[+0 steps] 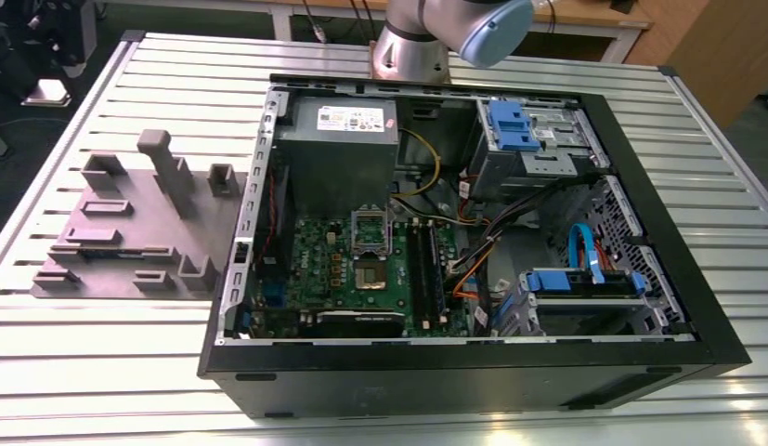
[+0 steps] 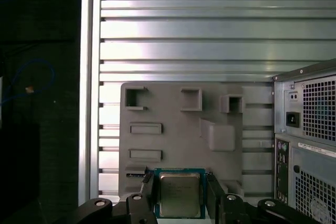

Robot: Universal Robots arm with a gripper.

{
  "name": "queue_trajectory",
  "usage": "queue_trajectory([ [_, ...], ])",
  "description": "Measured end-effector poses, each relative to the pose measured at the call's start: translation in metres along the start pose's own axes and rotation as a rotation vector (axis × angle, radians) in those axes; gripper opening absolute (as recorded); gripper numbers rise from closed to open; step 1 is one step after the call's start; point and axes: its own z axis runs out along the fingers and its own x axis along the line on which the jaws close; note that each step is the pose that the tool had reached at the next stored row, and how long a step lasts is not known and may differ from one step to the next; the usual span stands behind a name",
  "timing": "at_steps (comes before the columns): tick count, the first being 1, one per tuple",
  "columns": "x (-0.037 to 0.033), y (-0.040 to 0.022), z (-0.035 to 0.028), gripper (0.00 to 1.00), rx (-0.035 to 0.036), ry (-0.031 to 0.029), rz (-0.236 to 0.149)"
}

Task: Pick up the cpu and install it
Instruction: 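Pick up the cpu and move it towards the insertion slot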

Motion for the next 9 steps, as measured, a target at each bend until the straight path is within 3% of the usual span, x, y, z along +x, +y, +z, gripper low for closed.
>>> queue_trajectory([
  [9, -0.0136, 0.0002, -0.0002, 0.47, -0.0001, 0.0000, 0.000],
])
